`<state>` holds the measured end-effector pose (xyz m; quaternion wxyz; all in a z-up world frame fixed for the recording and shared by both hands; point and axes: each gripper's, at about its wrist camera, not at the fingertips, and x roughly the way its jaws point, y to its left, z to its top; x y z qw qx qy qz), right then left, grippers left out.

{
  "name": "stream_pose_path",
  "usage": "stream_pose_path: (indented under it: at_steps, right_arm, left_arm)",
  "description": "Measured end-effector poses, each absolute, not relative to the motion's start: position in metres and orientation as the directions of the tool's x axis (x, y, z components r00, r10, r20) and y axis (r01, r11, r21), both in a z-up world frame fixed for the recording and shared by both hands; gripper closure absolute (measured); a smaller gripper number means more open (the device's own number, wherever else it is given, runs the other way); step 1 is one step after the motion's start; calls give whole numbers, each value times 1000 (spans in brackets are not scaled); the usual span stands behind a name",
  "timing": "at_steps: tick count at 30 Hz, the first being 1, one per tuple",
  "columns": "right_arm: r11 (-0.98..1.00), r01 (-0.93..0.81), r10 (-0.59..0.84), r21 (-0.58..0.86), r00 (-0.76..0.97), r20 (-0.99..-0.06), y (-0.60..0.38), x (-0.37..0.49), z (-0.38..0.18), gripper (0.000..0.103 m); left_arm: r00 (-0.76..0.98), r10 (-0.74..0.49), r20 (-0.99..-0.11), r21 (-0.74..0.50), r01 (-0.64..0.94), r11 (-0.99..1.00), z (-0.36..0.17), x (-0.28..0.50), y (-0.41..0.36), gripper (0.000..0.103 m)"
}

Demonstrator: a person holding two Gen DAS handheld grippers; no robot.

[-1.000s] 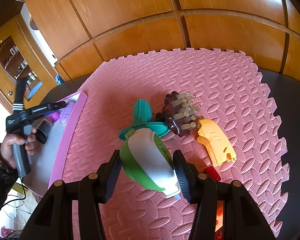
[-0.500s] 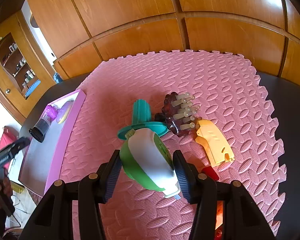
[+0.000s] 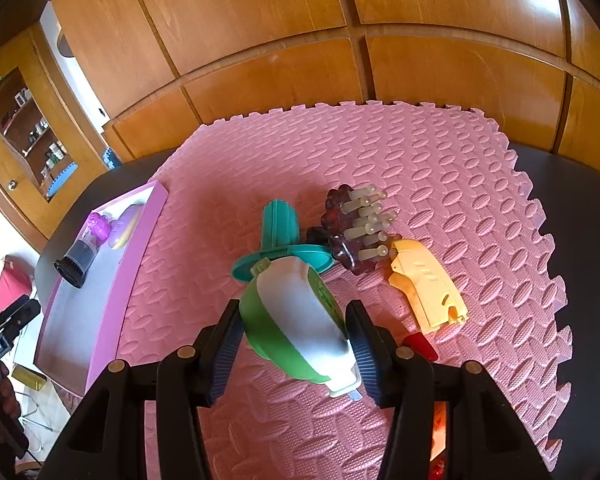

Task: Organize rigid objects
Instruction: 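Carry the green-white plug into the tray and release it with the right gripper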

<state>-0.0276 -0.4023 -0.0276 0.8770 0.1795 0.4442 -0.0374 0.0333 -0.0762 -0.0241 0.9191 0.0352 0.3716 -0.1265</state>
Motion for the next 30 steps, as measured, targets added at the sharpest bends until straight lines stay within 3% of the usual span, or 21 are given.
stream_pose_path:
  at_steps: [10,30]
  right_arm:
    - [926,195,118,324,665,-737,-392,-30,14,51]
    - [849,-100,485,520,541,-687,-261,15,17,50]
  left_arm:
    - [698,-204,-687,-39,244,969,-26,33,-67,30]
    - [703,-196,-684,-61,213,975,-29,31,-45,30]
